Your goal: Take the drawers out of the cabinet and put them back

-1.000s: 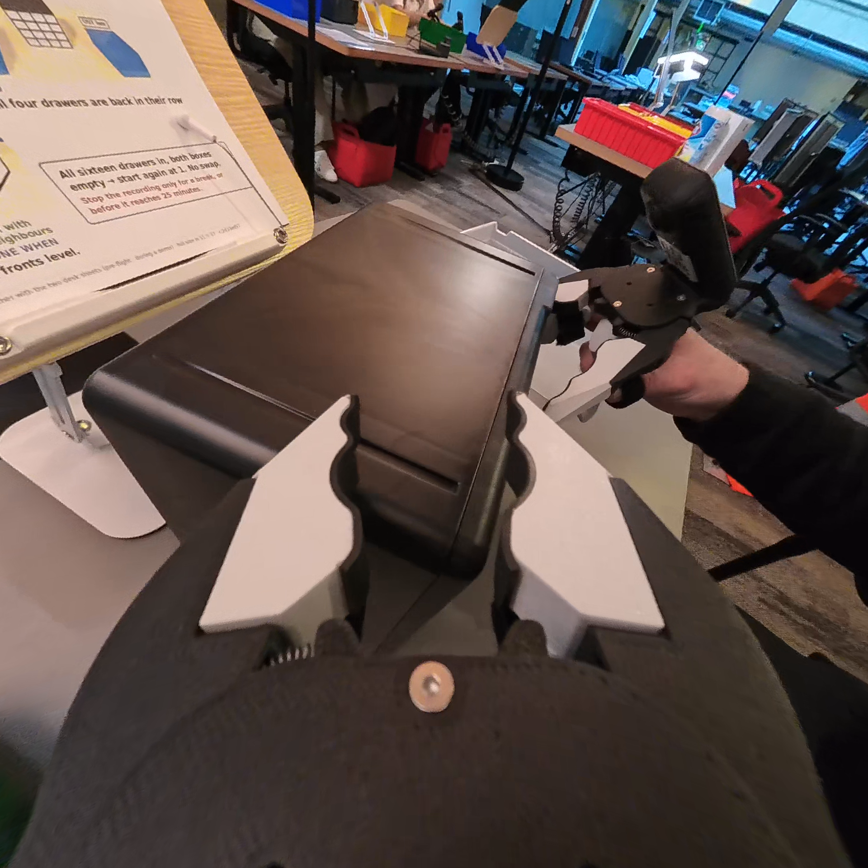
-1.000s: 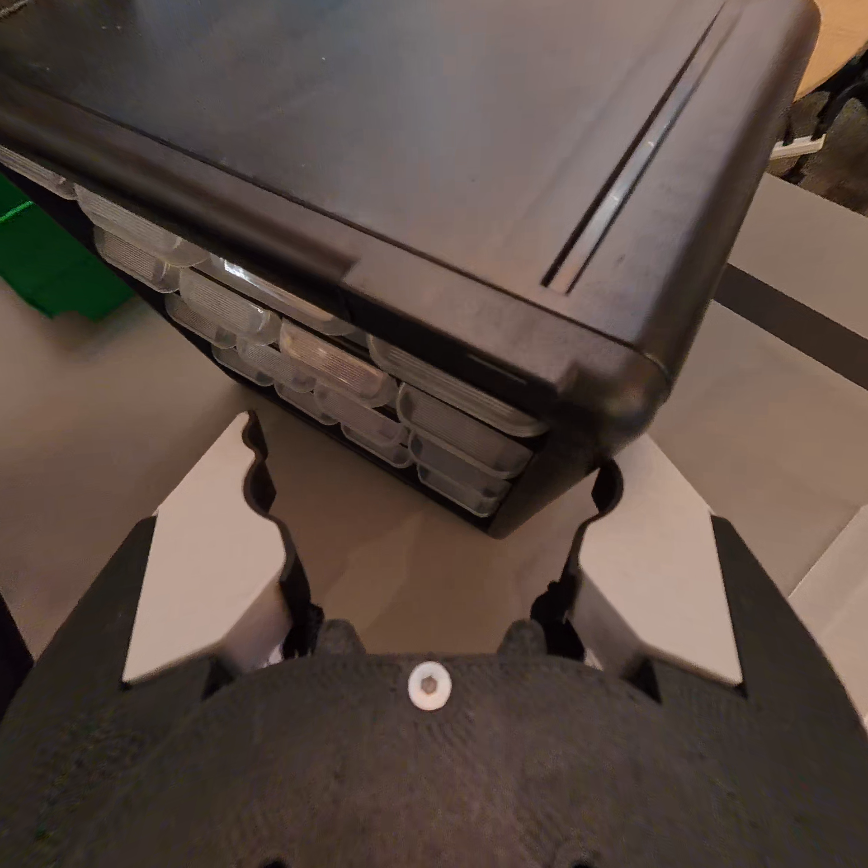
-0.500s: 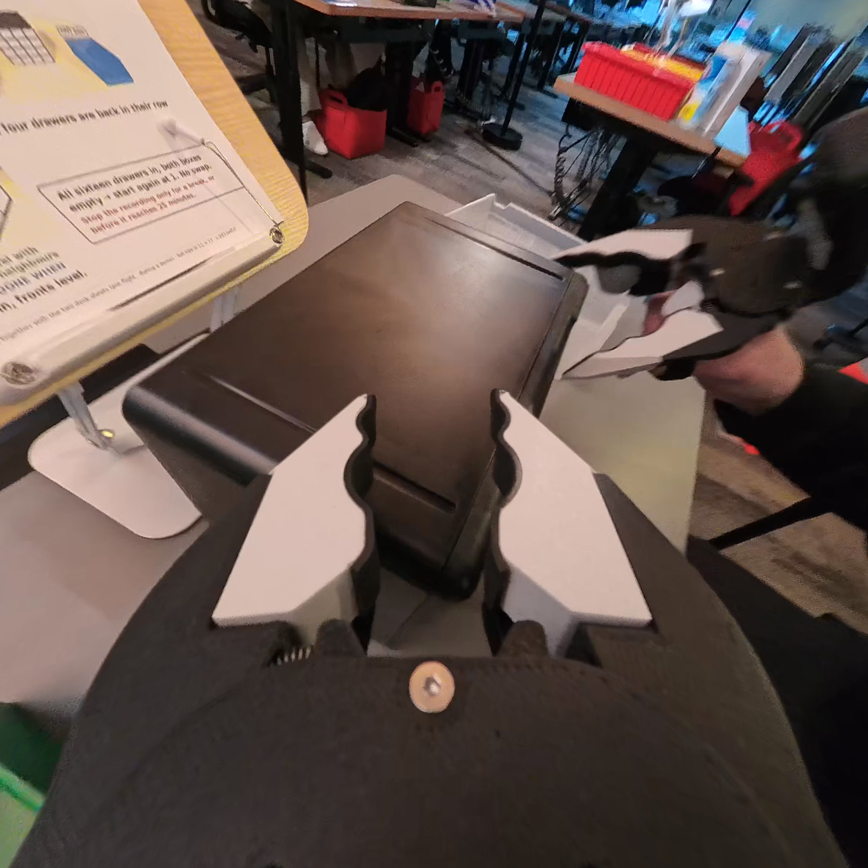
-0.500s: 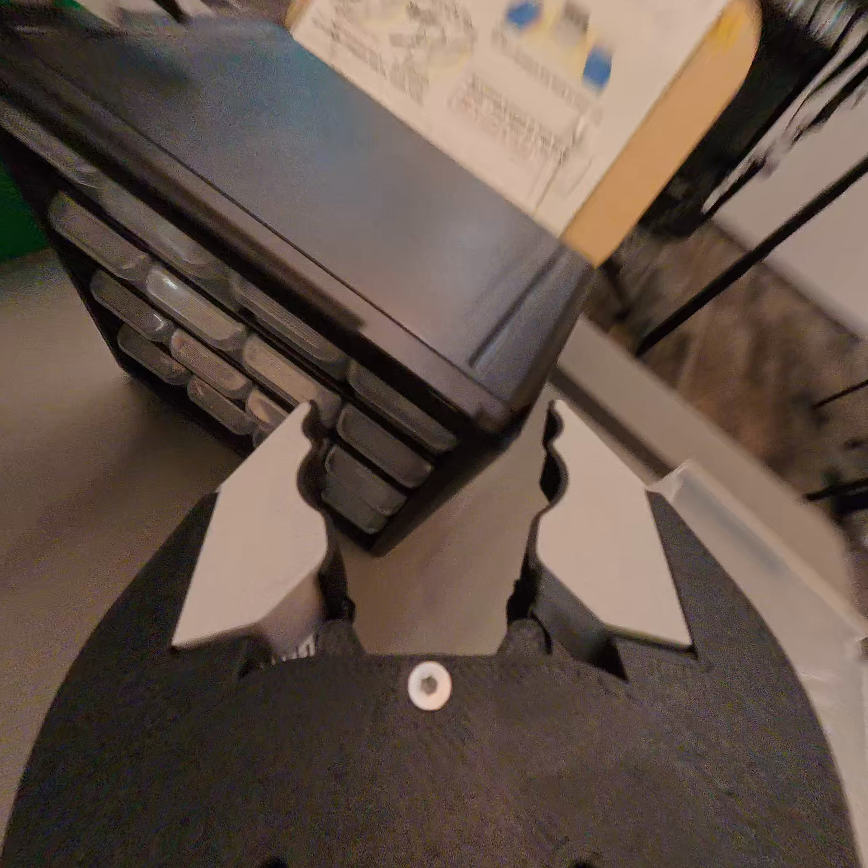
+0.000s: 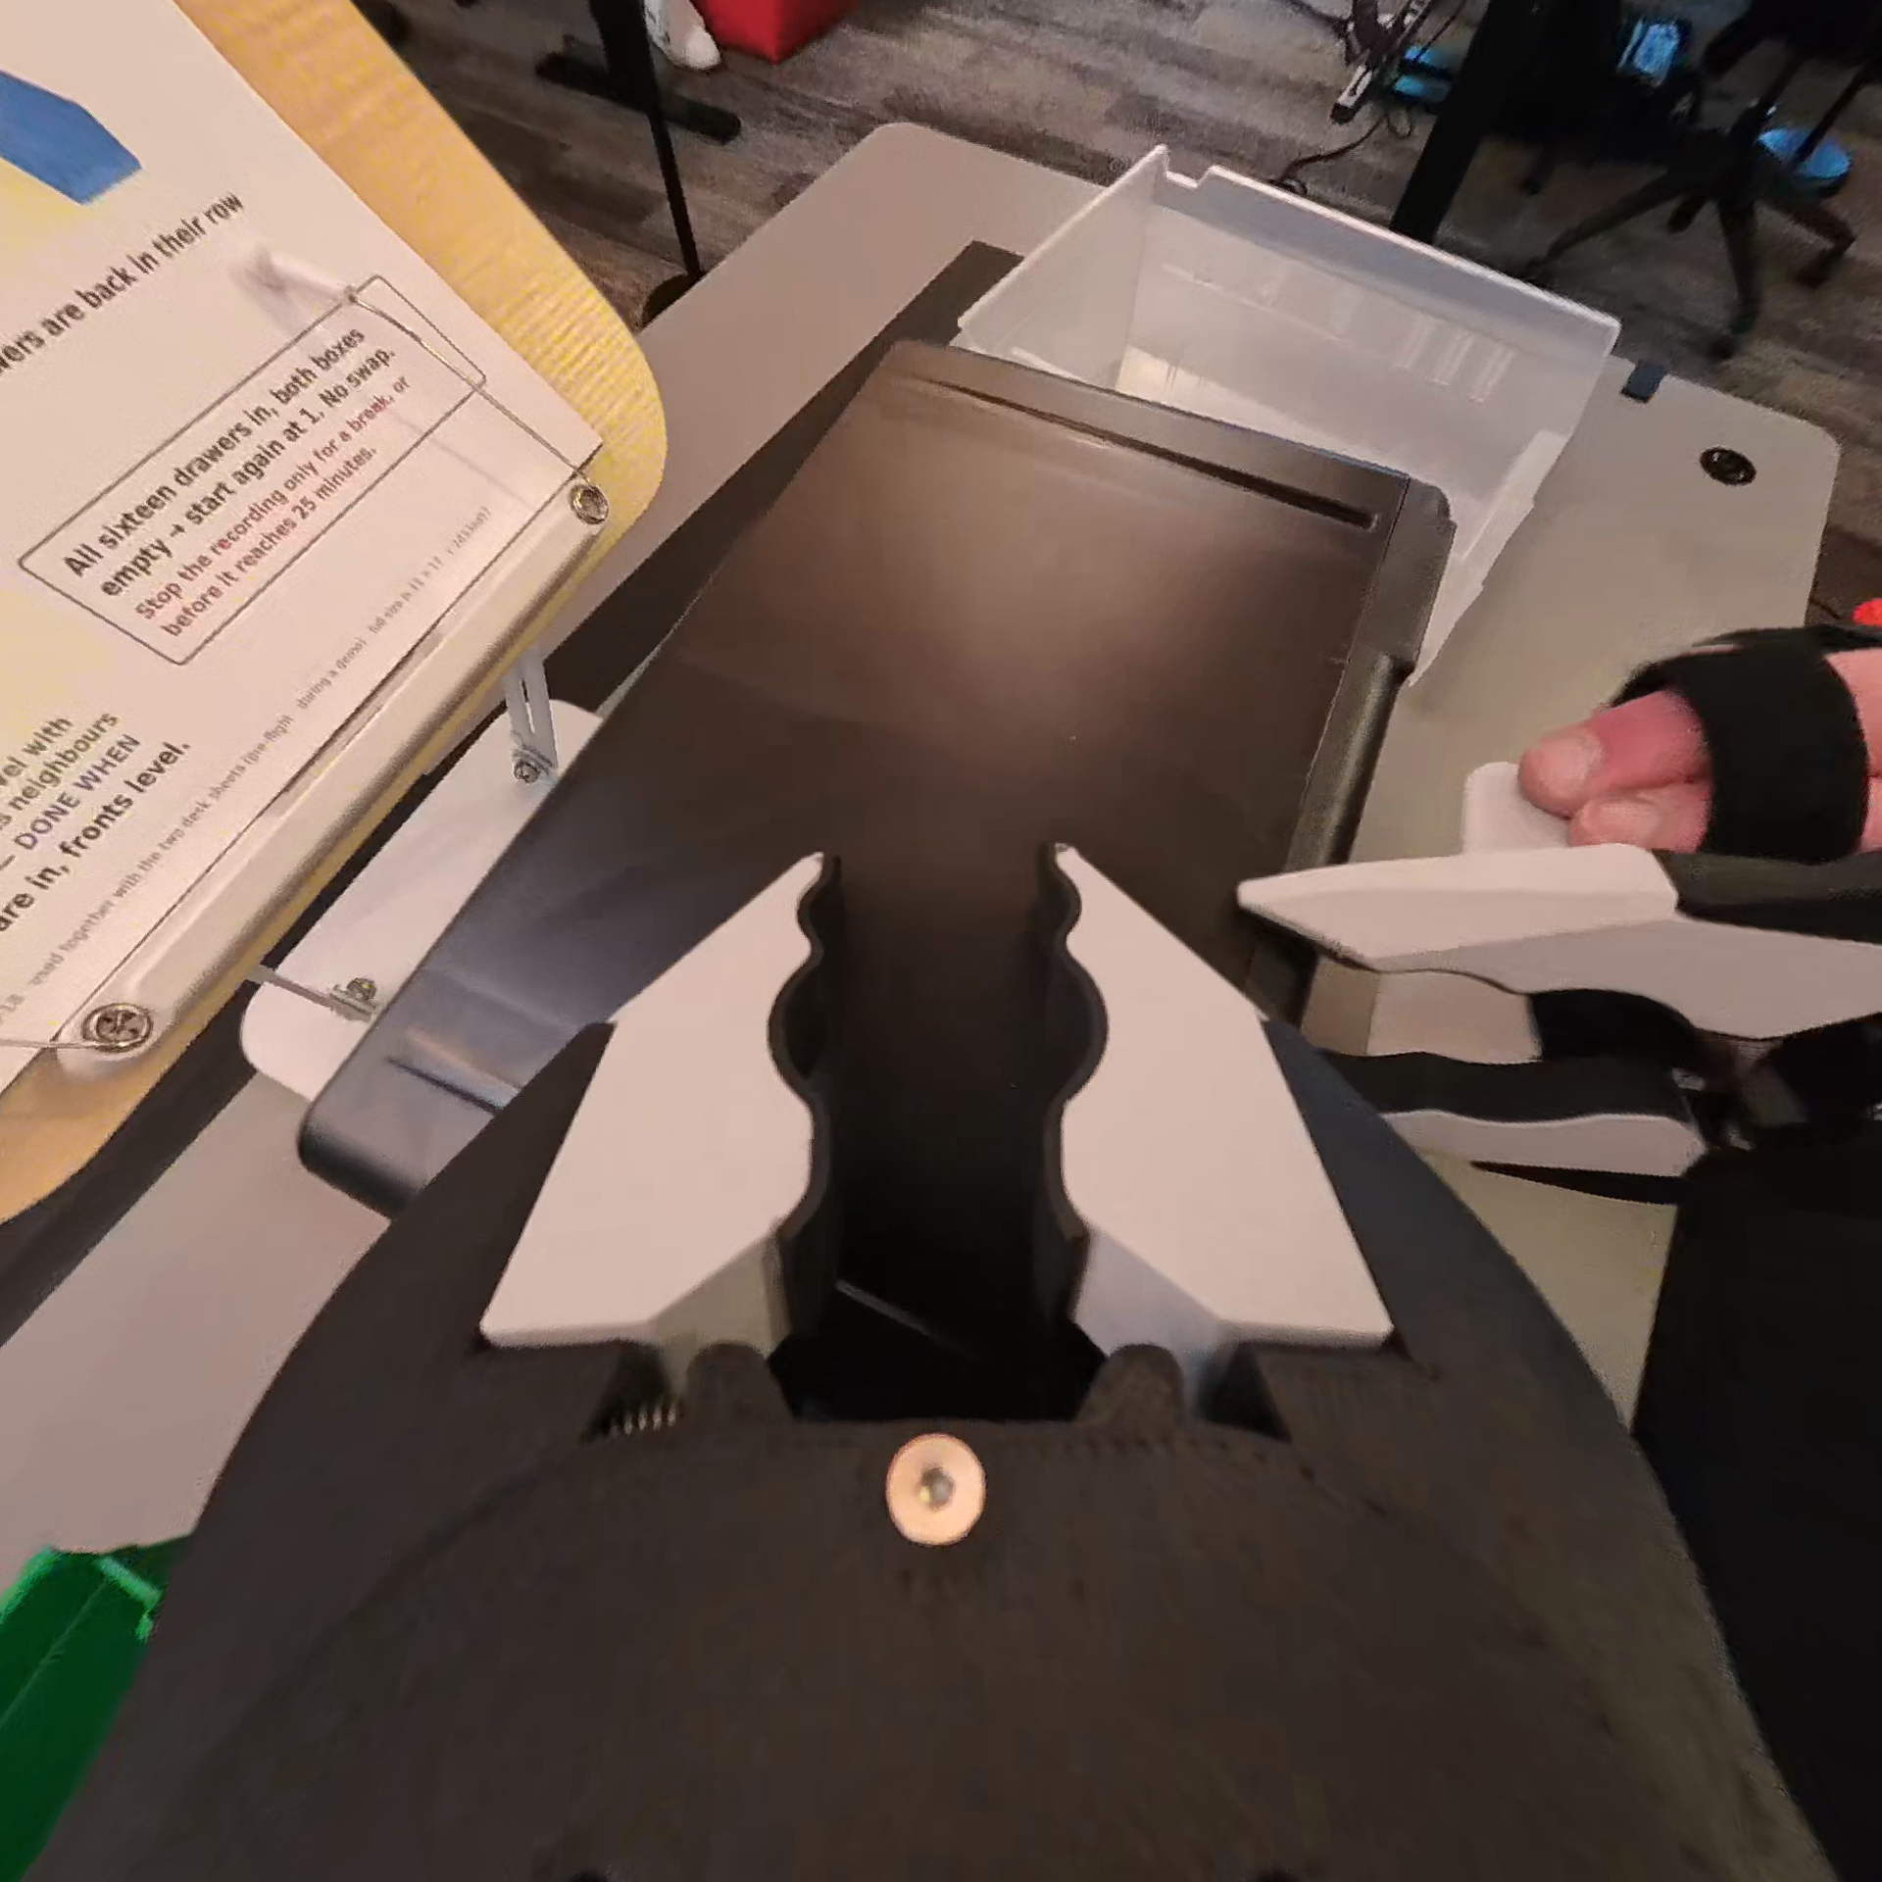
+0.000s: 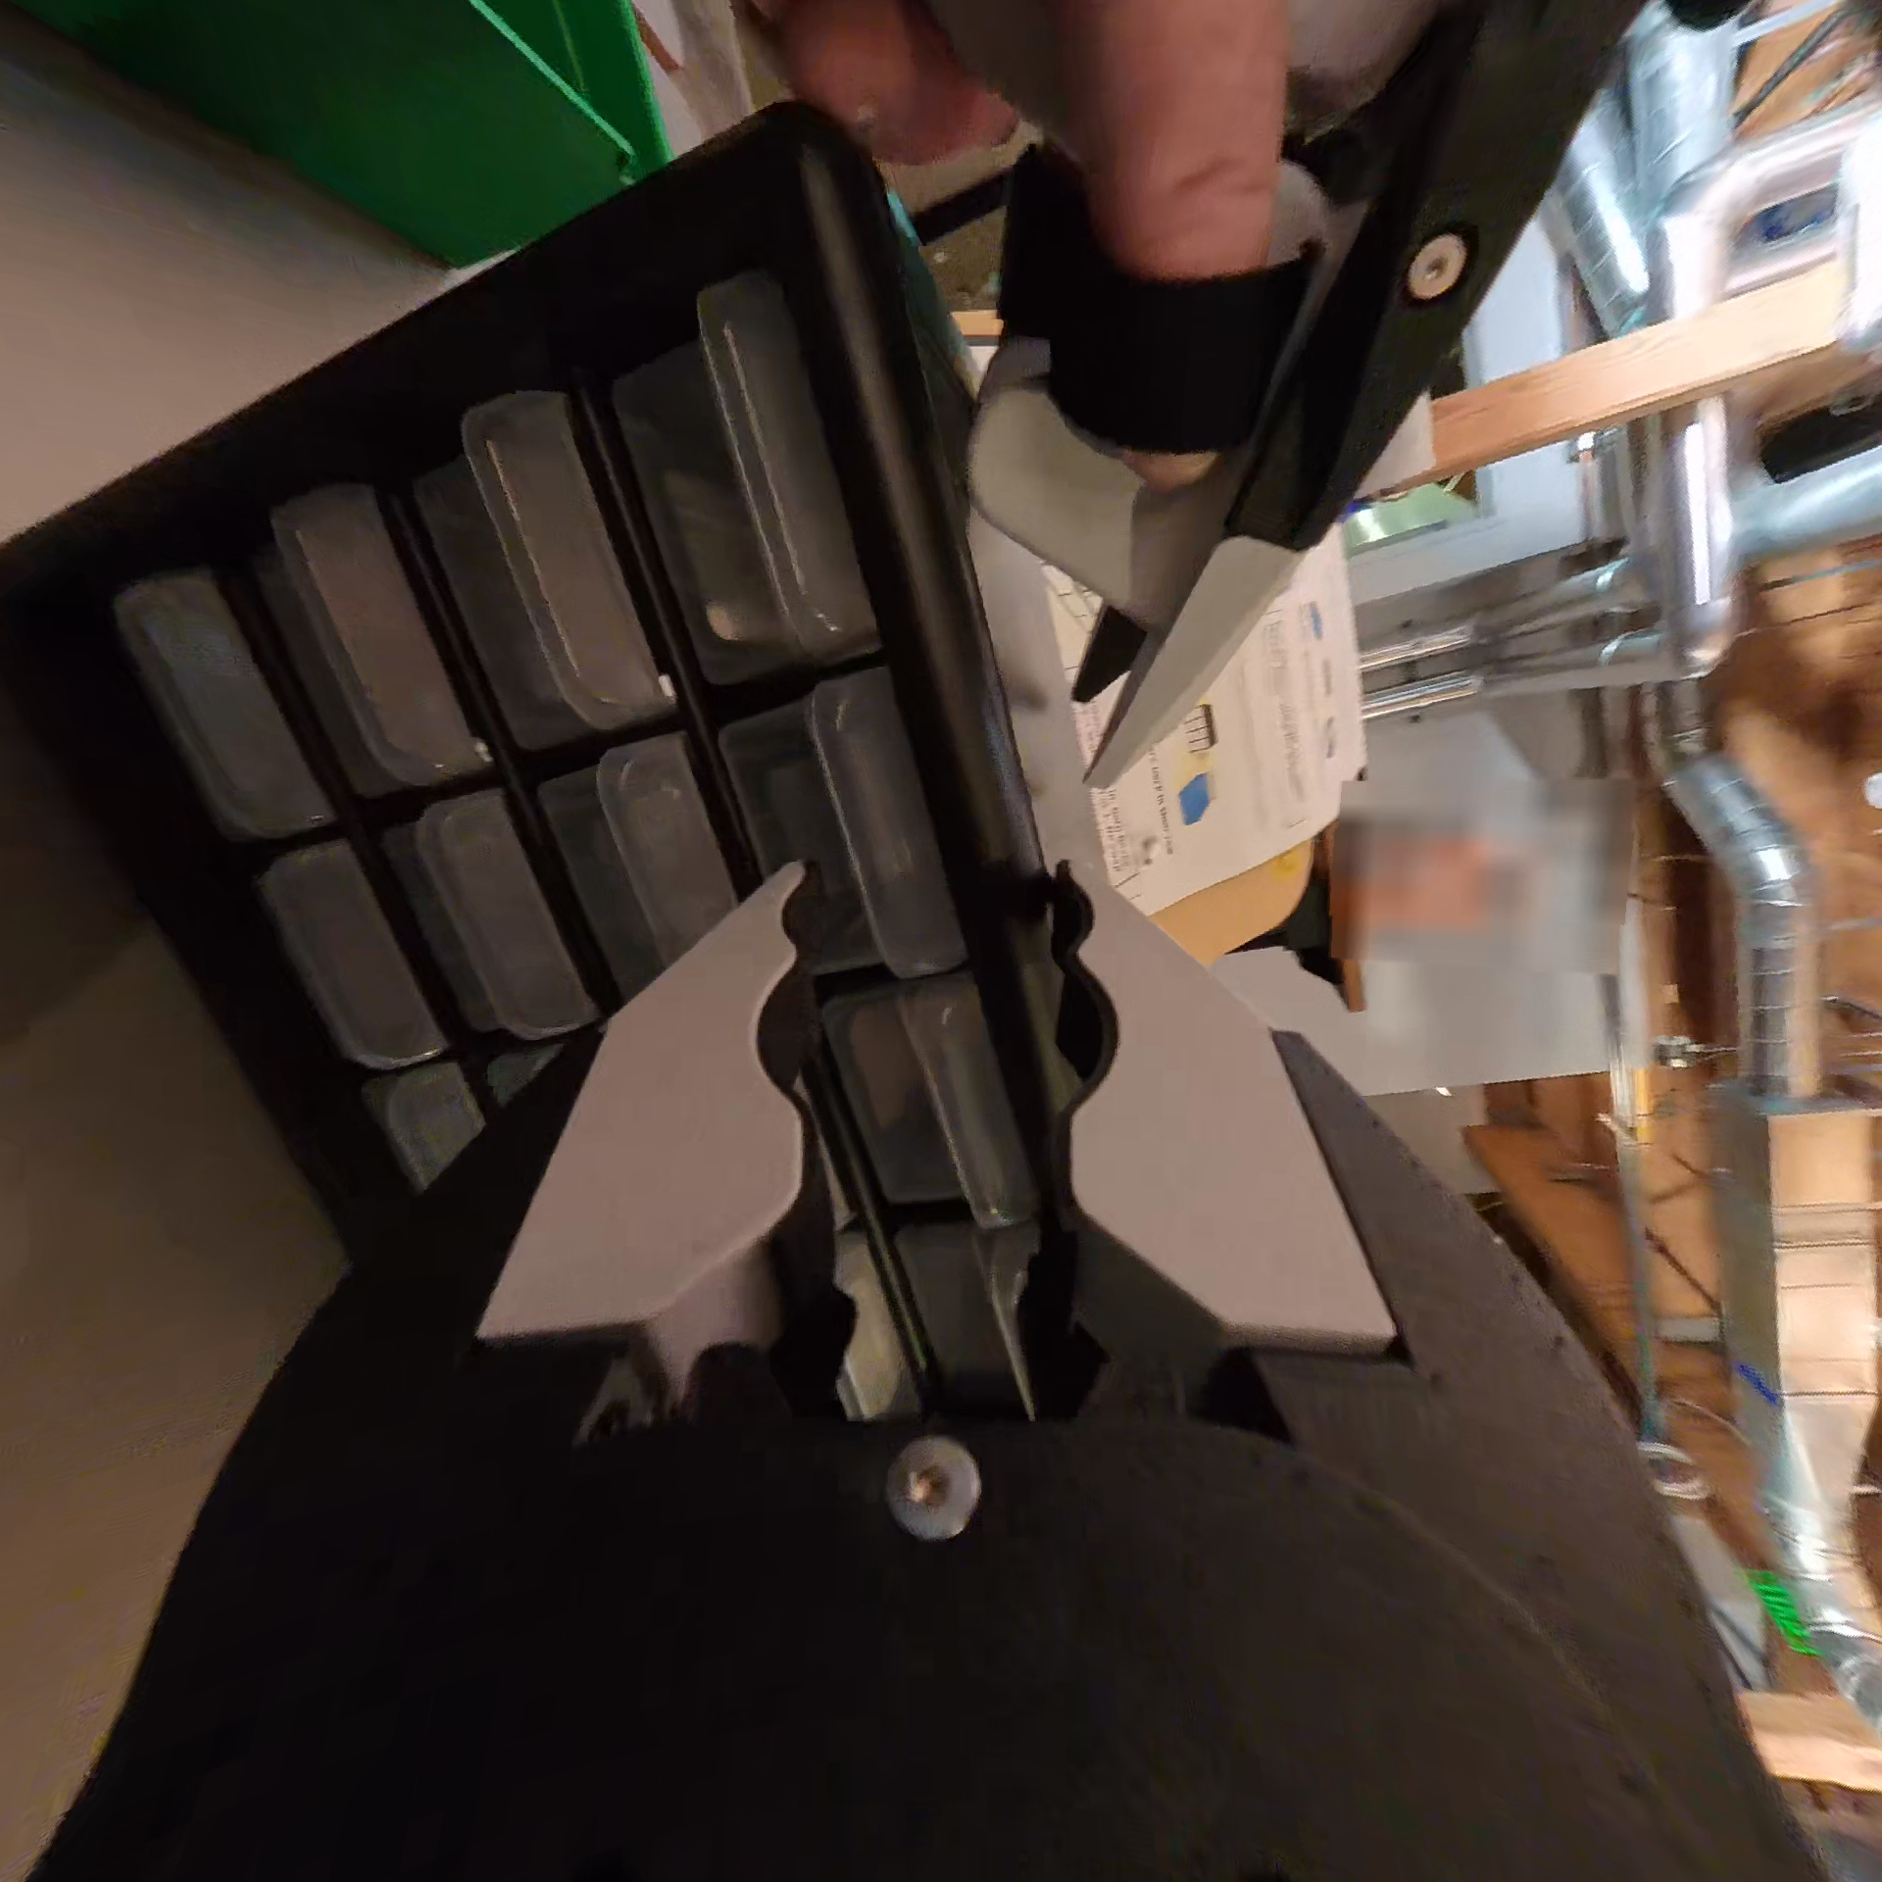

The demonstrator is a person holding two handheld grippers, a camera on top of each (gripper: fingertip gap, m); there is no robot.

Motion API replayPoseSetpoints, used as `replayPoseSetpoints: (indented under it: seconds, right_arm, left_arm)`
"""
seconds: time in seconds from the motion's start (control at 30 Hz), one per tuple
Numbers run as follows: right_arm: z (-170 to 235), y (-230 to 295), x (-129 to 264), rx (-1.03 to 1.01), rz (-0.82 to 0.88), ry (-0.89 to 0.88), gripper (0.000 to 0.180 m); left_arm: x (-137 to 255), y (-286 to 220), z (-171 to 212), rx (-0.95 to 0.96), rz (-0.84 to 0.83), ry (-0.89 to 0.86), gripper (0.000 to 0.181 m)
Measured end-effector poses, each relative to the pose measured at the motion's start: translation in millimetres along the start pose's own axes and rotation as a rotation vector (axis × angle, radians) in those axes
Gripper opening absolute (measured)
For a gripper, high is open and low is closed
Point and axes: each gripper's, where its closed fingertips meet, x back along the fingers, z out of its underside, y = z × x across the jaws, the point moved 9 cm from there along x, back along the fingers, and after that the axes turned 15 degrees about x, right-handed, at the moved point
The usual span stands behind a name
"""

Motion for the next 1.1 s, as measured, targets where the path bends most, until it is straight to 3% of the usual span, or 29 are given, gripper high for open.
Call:
replayPoseSetpoints:
  seconds: [0.03,0.2,0.33,0.5,0.57,0.63,0.73,0.8,1.1]
  right_arm:
    - [-1,-2,1,0.008,0.021,-0.001,0.033]
    - [-7,-2,12,0.048,0.011,-0.013,0.027]
    - [-14,11,30,0.070,-0.002,-0.062,0.000]
    - [-19,8,41,0.040,0.020,-0.044,0.000]
    - [-19,6,37,0.041,0.013,-0.045,0.026]
    - [-17,13,29,0.073,-0.019,-0.030,0.033]
    - [-15,16,17,0.102,0.008,0.005,0.027]
    - [-15,12,15,0.101,0.035,0.015,0.011]
    - [-18,9,34,0.123,0.000,-0.024,0.009]
  left_arm:
    - [0,0,0,-0.002,0.000,0.000,0.037]
    - [-1,0,-1,-0.006,-0.002,0.015,0.037]
    - [1,0,0,-0.005,0.006,-0.013,0.036]
    - [1,0,0,-0.005,0.006,-0.015,0.036]
    - [0,0,0,-0.004,0.006,-0.014,0.036]
    - [0,0,0,-0.003,0.005,-0.012,0.036]
    - [0,0,0,-0.003,0.005,-0.014,0.036]
    - [1,0,0,-0.003,0.005,-0.016,0.036]
    - [1,1,0,-0.006,0.008,-0.020,0.034]
